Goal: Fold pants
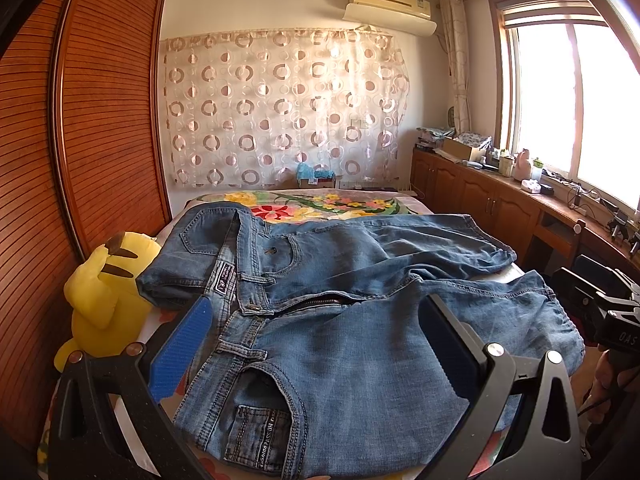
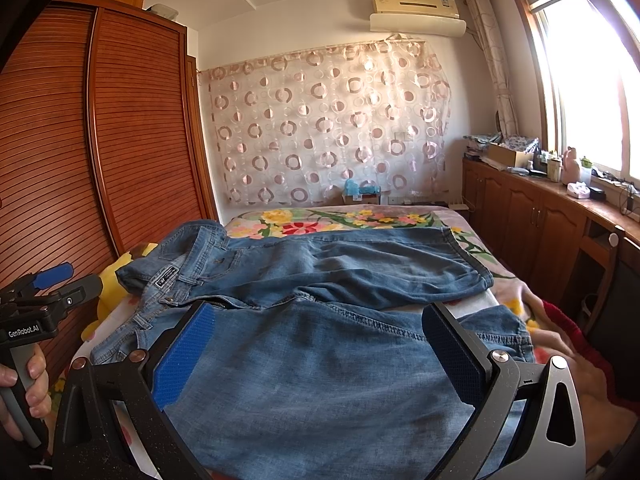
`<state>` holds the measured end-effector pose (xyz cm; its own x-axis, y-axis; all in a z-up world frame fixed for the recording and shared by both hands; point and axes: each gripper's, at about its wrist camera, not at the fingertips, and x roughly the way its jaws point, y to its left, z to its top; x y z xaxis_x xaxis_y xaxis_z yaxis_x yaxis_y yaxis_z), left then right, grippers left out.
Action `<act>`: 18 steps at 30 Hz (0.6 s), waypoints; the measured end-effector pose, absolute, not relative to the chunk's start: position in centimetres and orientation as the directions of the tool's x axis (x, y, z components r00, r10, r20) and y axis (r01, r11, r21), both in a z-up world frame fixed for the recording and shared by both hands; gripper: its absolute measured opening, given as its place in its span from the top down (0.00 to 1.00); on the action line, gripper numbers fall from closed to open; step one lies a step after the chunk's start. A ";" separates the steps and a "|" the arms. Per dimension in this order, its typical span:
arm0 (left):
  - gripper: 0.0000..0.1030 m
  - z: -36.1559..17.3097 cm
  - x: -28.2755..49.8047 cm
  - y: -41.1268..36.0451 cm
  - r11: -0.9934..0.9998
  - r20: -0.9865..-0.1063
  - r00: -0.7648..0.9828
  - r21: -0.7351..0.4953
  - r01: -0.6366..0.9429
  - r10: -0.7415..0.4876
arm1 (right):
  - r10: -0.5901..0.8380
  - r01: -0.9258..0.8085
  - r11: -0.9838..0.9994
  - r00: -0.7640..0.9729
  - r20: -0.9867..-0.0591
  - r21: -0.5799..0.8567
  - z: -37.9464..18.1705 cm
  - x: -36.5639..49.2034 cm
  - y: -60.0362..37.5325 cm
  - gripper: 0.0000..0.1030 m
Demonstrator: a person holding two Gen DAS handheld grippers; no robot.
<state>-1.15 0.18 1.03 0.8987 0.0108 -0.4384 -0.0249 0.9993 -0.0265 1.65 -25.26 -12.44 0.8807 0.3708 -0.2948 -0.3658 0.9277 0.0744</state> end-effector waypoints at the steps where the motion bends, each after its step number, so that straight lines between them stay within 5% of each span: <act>1: 0.00 1.0 -1.1 0.1 0.999 -0.438 0.899 -0.026 -0.025 0.011 | 0.371 -0.366 0.928 0.881 -0.295 0.074 -12.4 1.6 -25.2 0.00; 18: 0.00 1.0 -1.2 0.1 0.999 -0.437 0.899 -0.025 -0.027 0.013 | 0.372 -0.367 0.927 0.881 -0.294 0.074 -12.4 1.6 -25.2 0.00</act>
<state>-1.22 0.14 0.98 0.8994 0.0131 -0.4368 -0.0268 0.9993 -0.0254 1.62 -25.17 -12.44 0.8806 0.3718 -0.2940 -0.3669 0.9273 0.0736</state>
